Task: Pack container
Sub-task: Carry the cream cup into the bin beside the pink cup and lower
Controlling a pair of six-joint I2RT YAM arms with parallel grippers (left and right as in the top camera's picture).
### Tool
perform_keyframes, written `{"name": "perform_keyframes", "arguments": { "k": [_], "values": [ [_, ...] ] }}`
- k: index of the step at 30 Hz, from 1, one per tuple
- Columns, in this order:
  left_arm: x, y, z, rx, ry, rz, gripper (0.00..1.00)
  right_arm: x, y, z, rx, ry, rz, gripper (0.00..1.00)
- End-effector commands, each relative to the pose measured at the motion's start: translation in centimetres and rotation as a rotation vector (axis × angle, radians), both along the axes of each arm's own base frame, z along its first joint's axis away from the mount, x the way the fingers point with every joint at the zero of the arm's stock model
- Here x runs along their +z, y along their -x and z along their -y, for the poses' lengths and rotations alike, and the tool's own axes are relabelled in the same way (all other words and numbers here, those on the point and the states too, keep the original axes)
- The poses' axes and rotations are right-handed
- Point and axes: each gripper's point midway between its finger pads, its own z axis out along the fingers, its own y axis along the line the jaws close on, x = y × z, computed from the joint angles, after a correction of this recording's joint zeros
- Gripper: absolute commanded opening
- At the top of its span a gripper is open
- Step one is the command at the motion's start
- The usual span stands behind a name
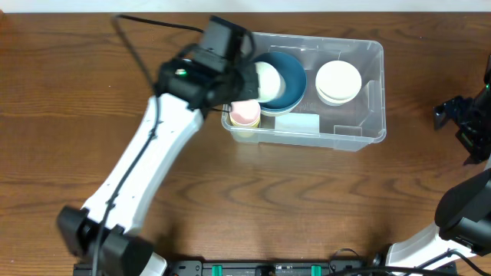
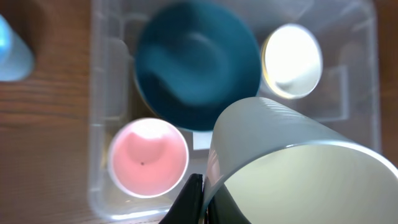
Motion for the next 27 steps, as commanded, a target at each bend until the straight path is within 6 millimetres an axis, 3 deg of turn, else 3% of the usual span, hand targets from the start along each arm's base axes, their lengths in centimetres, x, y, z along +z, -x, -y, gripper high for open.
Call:
{"name": "perform_keyframes", "arguments": {
  "k": [1,4,10,27],
  "values": [
    [-2.4,-0.1,1.3,-0.037,-0.055,-0.026,0.06,0.1,0.2,0.2,-0.011,0.013,-0.002,0.99],
    [-4.4,0.0,2.3,-0.059,-0.079,-0.066,0.06,0.1,0.2,0.2,-0.011,0.013,-0.002,0.99],
    [-6.6,0.3,2.8,-0.072,-0.11,-0.118,0.06,0.1,0.2,0.2,-0.011,0.013,-0.002,0.99],
    [-8.4,2.5,1.4,-0.117,-0.211,-0.201,0.06,0.1,0.2,0.2,-0.011,0.013,-0.002,0.99]
  ]
}}
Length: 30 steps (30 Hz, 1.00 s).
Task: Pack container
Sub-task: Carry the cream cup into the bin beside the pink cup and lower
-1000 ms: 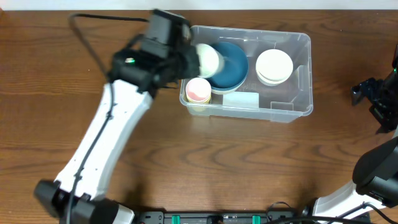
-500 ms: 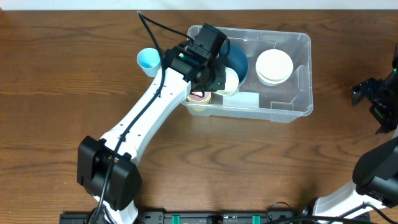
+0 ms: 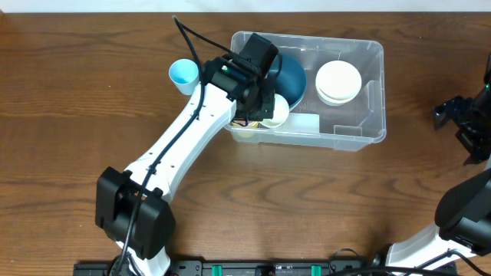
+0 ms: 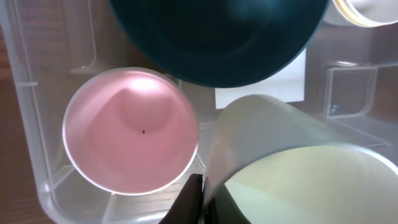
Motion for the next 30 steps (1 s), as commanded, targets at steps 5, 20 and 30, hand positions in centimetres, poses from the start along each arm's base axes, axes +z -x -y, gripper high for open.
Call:
{"name": "perform_keyframes", "arguments": {
  "k": [5,20,30],
  "values": [
    [-1.6,0.1,-0.2,-0.028,-0.049,-0.016,0.06,0.1,0.2,0.2,-0.012,0.013,-0.002,0.99],
    [-5.4,-0.3,0.2,-0.032,-0.089,-0.08,0.06,0.1,0.2,0.2,-0.011,0.013,-0.002,0.99],
    [-5.1,-1.1,0.7,-0.045,-0.07,-0.041,0.06,0.1,0.2,0.2,-0.012,0.013,-0.002,0.99]
  ]
}}
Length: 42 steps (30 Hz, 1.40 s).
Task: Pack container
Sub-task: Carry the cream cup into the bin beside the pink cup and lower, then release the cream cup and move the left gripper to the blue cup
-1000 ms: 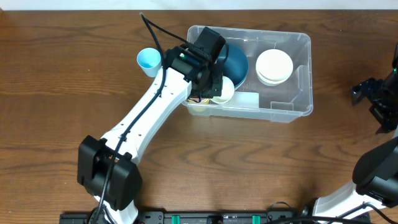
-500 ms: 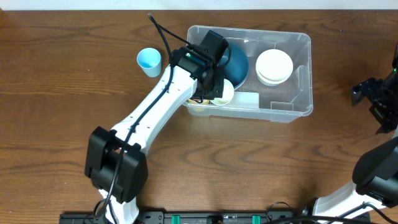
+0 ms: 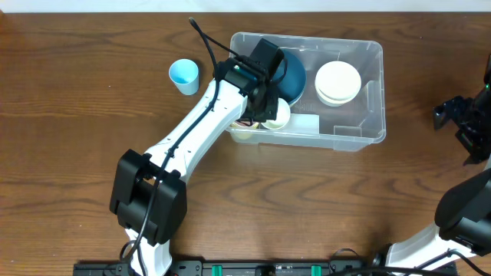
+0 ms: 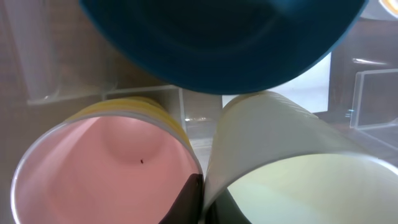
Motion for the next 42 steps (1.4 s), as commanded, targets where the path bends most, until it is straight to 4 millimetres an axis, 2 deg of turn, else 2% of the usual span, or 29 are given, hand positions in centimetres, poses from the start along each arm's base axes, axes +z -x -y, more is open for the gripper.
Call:
{"name": "perform_keyframes", "arguments": {
  "k": [1,2,4,16,20,23,24,28,30,32,34,36,37,39,42],
  "values": [
    [-1.3,0.2,-0.1,-0.025,-0.031,-0.014,0.06,0.1,0.2,0.2,-0.011,0.013,-0.002,0.99],
    [-1.3,0.2,-0.1,-0.025,-0.031,-0.014,0.08,0.1,0.2,0.2,-0.011,0.013,-0.002,0.99],
    [-1.3,0.2,-0.1,-0.028,-0.032,-0.014,0.23,0.1,0.2,0.2,-0.011,0.013,-0.002,0.99],
    [-1.2,0.2,-0.1,-0.033,-0.032,-0.012,0.23,0.1,0.2,0.2,-0.011,0.013,-0.002,0.99],
    [-0.3,0.0,0.0,-0.036,-0.023,0.005,0.24,0.1,0.2,0.2,-0.011,0.013,-0.002,0.99],
    [1.6,-0.3,0.1,-0.035,-0.006,0.032,0.26,0.1,0.2,0.2,-0.011,0.013,-0.002,0.99],
    [2.4,-0.4,0.2,-0.035,0.002,0.044,0.31,0.1,0.2,0.2,-0.011,0.013,-0.002,0.99],
    [7.1,-0.8,0.3,-0.042,0.047,0.125,0.35,0.1,0.2,0.2,-0.011,0.013,-0.002,0.99],
    [9.6,-0.9,0.1,-0.046,0.072,0.172,0.43,0.1,0.2,0.2,-0.011,0.013,-0.002,0.99],
    [11.9,-1.0,-0.3,-0.045,0.097,0.224,0.57,0.1,0.2,0.2,-0.011,0.013,-0.002,0.99],
    [13.6,-1.2,-1.4,-0.021,0.101,0.27,0.67,0.1,0.2,0.2,-0.011,0.013,-0.002,0.99],
    [15.0,-1.8,-3.8,0.037,0.06,0.324,0.74,0.1,0.2,0.2,-0.011,0.013,-0.002,0.99],
    [15.3,-2.2,-5.1,0.072,0.034,0.341,0.82,0.1,0.2,0.2,-0.011,0.013,-0.002,0.99],
    [15.7,-2.9,-8.2,0.173,-0.017,0.356,0.88,0.1,0.2,0.2,-0.011,0.013,-0.002,0.99],
    [15.2,-4.1,-12.8,0.322,-0.049,0.331,0.9,0.1,0.2,0.2,-0.011,0.013,-0.002,0.99]
  ]
}}
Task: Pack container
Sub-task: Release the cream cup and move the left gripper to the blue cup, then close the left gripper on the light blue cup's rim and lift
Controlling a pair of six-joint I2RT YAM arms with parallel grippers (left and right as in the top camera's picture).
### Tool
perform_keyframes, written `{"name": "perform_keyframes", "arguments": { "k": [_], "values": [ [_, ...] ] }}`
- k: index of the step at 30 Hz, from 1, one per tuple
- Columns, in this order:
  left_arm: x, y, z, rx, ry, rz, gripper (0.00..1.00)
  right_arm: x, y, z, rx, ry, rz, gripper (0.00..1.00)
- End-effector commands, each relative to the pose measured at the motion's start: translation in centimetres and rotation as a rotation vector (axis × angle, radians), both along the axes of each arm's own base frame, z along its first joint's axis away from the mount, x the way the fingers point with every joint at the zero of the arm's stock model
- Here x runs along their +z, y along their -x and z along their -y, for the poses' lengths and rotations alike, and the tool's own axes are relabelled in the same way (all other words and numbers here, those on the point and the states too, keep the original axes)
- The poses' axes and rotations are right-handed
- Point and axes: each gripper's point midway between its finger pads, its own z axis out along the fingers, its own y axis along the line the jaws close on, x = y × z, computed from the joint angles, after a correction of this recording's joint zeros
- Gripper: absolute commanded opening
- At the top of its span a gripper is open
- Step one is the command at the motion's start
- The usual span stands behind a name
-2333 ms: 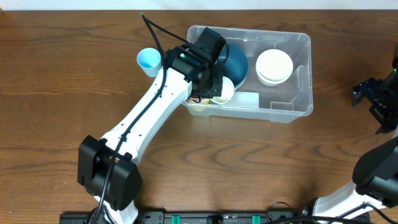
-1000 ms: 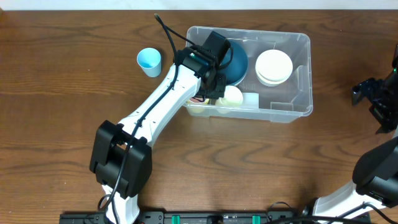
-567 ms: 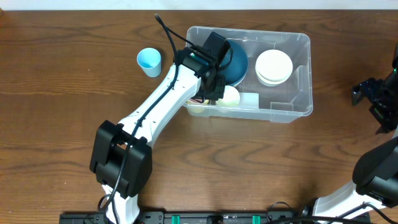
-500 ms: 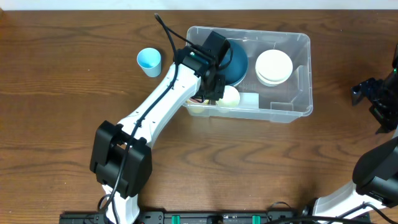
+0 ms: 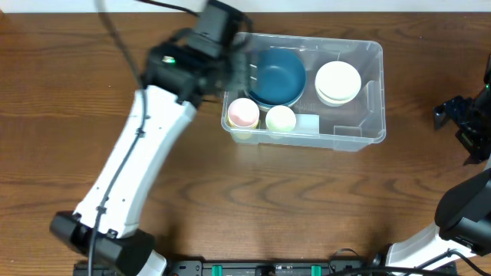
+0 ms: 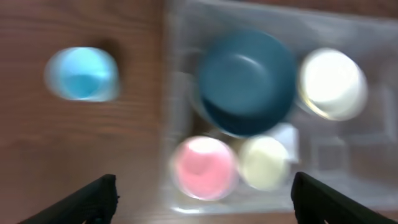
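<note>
A clear plastic container (image 5: 370,92) holds a teal bowl (image 5: 278,77), a stack of white dishes (image 5: 338,81), a pink cup (image 5: 244,113) and a pale yellow cup (image 5: 281,118) side by side along its near wall. In the left wrist view, blurred, the pink cup (image 6: 204,168) and yellow cup (image 6: 264,162) stand upright below the teal bowl (image 6: 247,81). My left gripper (image 6: 202,202) is wide open and empty, high over the container's left end (image 5: 234,73). A light blue cup (image 6: 81,73) stands on the table left of the container. My right gripper (image 5: 449,113) is at the table's right edge.
A white label (image 5: 307,123) lies in the container next to the yellow cup. The brown wooden table (image 5: 307,207) runs in front of the container. My left arm (image 5: 130,169) crosses the table from the near left edge.
My left gripper was shut on the pale yellow cup low beside the pink cup. Now the cup stands alone in the container, and the gripper is open, higher and further left.
My left gripper held the pale yellow cup above the container. Then it had the cup down beside the pink cup, then lower still against it. Now the cup is let go there and the gripper is up. The right arm has not moved.
</note>
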Motion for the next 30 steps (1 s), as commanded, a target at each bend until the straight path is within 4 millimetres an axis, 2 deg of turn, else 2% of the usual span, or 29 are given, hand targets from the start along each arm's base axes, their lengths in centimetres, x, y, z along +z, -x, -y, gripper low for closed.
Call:
{"name": "perform_keyframes", "arguments": {
  "k": [1,4,7,14,20,25,30],
  "values": [
    [-1.0,-2.0,-5.7,0.193,-0.056,-0.014,0.91,0.1,0.2,0.2,-0.012,0.013,-0.002,0.99],
    [-2.0,-3.3,-9.5,0.291,-0.062,-0.041,0.91,0.1,0.1,0.2,-0.011,0.013,-0.001,0.99],
    [-3.8,-4.1,-12.5,0.359,-0.066,-0.09,0.92,0.1,0.1,0.1,-0.01,0.013,-0.002,0.99],
    [-8.8,-5.3,-16.6,0.479,-0.068,-0.22,0.92,0.1,0.1,0.1,-0.01,0.013,-0.001,0.99],
    [-13.5,-6.0,-17.4,0.49,-0.022,-0.346,0.92,0.1,0.1,0.2,-0.01,0.013,-0.002,0.99],
    [-17.0,-6.9,-17.5,0.436,-0.05,-0.395,0.92,0.1,0.1,0.0,-0.006,0.013,-0.001,0.99],
    [-18.7,-7.8,-17.1,0.42,-0.038,-0.403,0.92,0.1,0.1,0.0,-0.007,0.013,-0.002,0.99]
  ]
}}
